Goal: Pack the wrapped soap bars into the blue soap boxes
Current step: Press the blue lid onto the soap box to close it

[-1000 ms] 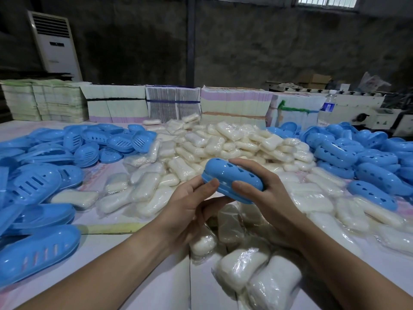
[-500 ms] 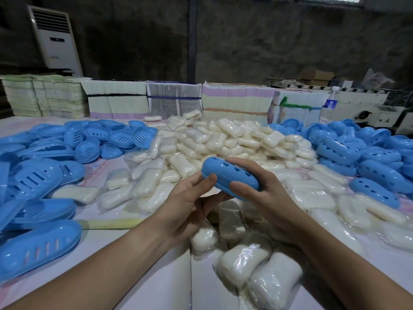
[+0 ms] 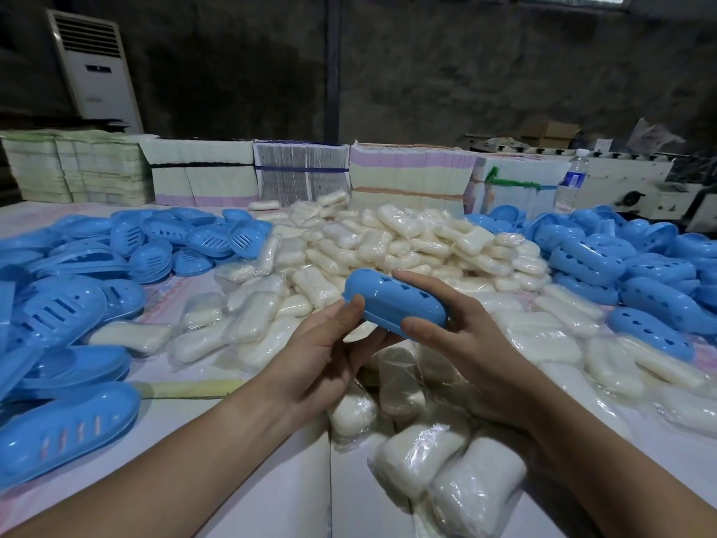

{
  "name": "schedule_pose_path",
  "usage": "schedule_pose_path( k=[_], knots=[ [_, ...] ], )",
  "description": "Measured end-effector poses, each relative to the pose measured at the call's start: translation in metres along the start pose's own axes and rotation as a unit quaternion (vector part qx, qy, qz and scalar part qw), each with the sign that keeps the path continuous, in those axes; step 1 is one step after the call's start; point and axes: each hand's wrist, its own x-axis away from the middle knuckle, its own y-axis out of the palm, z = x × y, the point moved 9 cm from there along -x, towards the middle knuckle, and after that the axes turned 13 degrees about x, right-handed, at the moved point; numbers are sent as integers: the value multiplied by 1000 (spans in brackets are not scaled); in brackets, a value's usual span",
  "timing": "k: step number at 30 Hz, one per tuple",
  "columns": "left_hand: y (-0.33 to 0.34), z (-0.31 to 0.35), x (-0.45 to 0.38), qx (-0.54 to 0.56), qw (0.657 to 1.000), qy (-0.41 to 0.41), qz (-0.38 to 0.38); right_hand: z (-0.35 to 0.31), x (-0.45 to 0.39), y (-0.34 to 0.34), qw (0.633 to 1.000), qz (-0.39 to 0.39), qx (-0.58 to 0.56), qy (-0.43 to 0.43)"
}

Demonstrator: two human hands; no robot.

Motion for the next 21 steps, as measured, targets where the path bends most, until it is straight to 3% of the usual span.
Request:
schedule_pose_path(
  k=[3, 8, 14, 18, 21],
  knots=[
    [-3, 0, 1, 11, 999, 1, 32, -3, 4, -3, 996, -15, 84, -22],
    [-10, 0, 0, 25, 997, -18, 69, -19, 4, -12, 981, 57, 152, -106],
    [-4, 7, 1, -163, 986, -24, -2, -22, 3, -14, 975, 70, 164, -130],
    [-2, 30, 0, -332, 939, 87, -9, -19, 3, -13, 983, 46, 130, -118],
    [-4, 43, 0, -401, 907, 125, 7, -16, 3, -12, 985, 31, 127, -110]
  ],
)
